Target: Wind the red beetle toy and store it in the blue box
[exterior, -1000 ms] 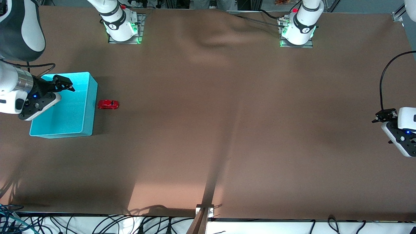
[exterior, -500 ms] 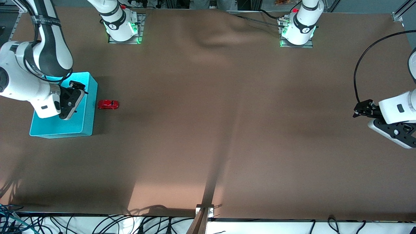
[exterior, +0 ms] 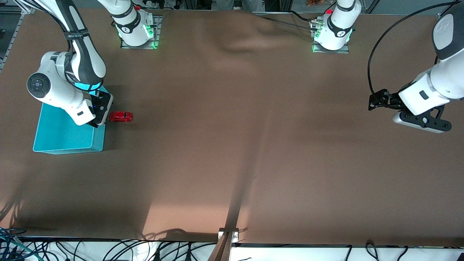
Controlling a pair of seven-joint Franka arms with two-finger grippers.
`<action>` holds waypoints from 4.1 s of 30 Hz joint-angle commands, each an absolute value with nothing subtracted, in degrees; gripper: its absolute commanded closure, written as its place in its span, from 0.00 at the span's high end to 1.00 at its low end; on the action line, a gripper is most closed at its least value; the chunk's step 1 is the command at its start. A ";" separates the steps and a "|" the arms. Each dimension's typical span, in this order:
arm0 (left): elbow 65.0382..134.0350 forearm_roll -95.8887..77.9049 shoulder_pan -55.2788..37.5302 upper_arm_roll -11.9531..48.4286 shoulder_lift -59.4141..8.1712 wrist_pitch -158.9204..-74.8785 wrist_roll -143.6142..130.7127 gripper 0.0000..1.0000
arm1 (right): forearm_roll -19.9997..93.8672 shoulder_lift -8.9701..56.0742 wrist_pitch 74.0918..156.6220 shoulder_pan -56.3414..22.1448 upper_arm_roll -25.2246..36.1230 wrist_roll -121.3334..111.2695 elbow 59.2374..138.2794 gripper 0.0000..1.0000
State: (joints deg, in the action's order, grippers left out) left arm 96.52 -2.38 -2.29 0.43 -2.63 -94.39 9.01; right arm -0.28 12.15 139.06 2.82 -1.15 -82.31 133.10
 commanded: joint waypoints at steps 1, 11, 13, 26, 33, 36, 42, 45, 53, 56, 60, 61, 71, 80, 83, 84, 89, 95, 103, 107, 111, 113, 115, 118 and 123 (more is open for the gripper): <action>101.07 -3.60 -2.64 0.17 2.89 -95.71 7.04 1.00 | -0.35 14.23 144.66 2.90 -1.84 -86.83 135.08 1.00; 99.32 -3.08 -4.48 0.44 4.04 -92.11 4.93 1.00 | -0.53 16.61 155.03 2.90 -2.55 -88.41 139.66 0.96; 98.44 -2.73 -4.83 0.35 3.87 -91.41 4.31 1.00 | -0.53 17.05 155.30 2.90 -2.55 -89.03 139.66 0.91; 95.19 -1.85 -5.80 0.26 1.58 -89.74 2.11 1.00 | -0.62 16.96 154.69 2.90 -3.43 -88.95 139.13 0.23; 95.10 -2.02 -3.43 2.01 1.49 -89.74 2.37 1.00 | -0.27 13.36 149.69 2.90 -4.66 -88.68 136.94 0.22; 95.10 -1.93 -1.85 3.51 1.58 -89.74 2.37 1.00 | -0.09 12.04 144.86 2.90 -4.66 -88.68 133.78 0.22; 94.92 -2.02 -1.67 3.52 1.58 -89.74 2.37 1.00 | 0.09 11.87 126.23 3.08 -4.13 -89.21 120.42 0.22; 94.31 -2.11 -1.67 3.52 1.50 -89.74 2.37 1.00 | 0.09 11.87 121.66 3.34 -3.87 -89.30 117.08 0.22; 93.87 -2.11 -1.67 3.52 1.14 -89.47 2.37 1.00 | 0.18 11.34 106.71 3.34 2.80 -92.19 108.99 0.22; 93.87 -2.11 -1.67 3.52 0.97 -89.47 2.37 1.00 | 0.35 10.29 105.03 3.34 5.18 -95.09 109.16 0.22; 93.34 -2.20 -1.67 3.52 0.88 -89.38 2.37 1.00 | 0.35 9.84 103.45 3.34 8.43 -98.87 109.51 0.22; 93.25 -2.20 -1.67 3.52 0.79 -89.38 2.37 1.00 | 0.35 9.84 103.45 3.34 9.13 -99.83 109.60 0.22; 92.37 -2.11 -1.41 3.08 0.70 -88.42 2.37 1.00 | 0.35 10.02 110.38 3.34 15.55 -106.34 117.24 0.19; 91.67 -1.76 -1.41 3.08 0.27 -87.54 2.64 1.00 | 0.35 11.77 117.41 3.43 19.16 -108.28 123.83 0.19; 90.62 -1.67 -1.23 2.99 0.18 -87.54 2.64 1.00 | 0.44 12.39 119.09 3.86 19.42 -108.89 125.33 0.19; 90.53 -1.67 -1.23 2.90 0.18 -87.45 2.64 1.00 | 0.44 12.57 119.87 4.22 19.42 -108.90 125.85 0.19; 90.35 -1.23 -1.41 2.99 -0.18 -86.14 2.81 1.00 | 0.61 15.02 122.08 5.01 19.42 -109.86 126.91 0.20; 90.35 -0.97 -1.23 2.81 -0.61 -85.96 3.60 1.00 | 5.70 18.28 123.04 5.63 19.42 -115.65 126.74 0.23; 88.95 -0.97 -1.58 3.16 -1.40 -85.96 3.34 1.00 | 10.81 21.53 123.93 5.71 19.42 -119.62 126.47 0.51; 88.16 -1.05 -1.67 3.16 -2.11 -85.96 3.34 1.00 | 10.99 21.80 123.84 5.71 19.34 -119.62 126.39 0.69; 88.07 -1.14 -1.06 2.99 -2.20 -85.96 3.60 1.00 | 11.07 21.80 123.58 5.71 19.34 -119.71 126.30 1.00; 88.07 -1.14 -1.05 2.99 -2.20 -85.96 3.60 1.00 | 11.07 21.80 123.31 5.71 19.25 -119.71 126.21 1.00; 88.07 -1.14 -1.14 3.08 -2.20 -85.96 3.43 1.00 | 11.07 21.53 123.05 5.71 19.07 -119.79 125.86 1.00; 88.07 -1.05 -1.23 3.16 -2.20 -85.96 3.34 1.00 | 11.07 21.44 120.16 5.54 18.90 -119.79 123.32 1.00; 88.07 -1.05 -1.23 3.16 -2.20 -86.04 3.34 1.00 | 12.83 21.27 111.38 5.01 18.02 -119.71 115.77 1.00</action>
State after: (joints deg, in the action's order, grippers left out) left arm 90.20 -2.11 -1.44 2.89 -1.28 -87.48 2.59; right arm 10.21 21.90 119.50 5.04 19.10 -118.40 123.02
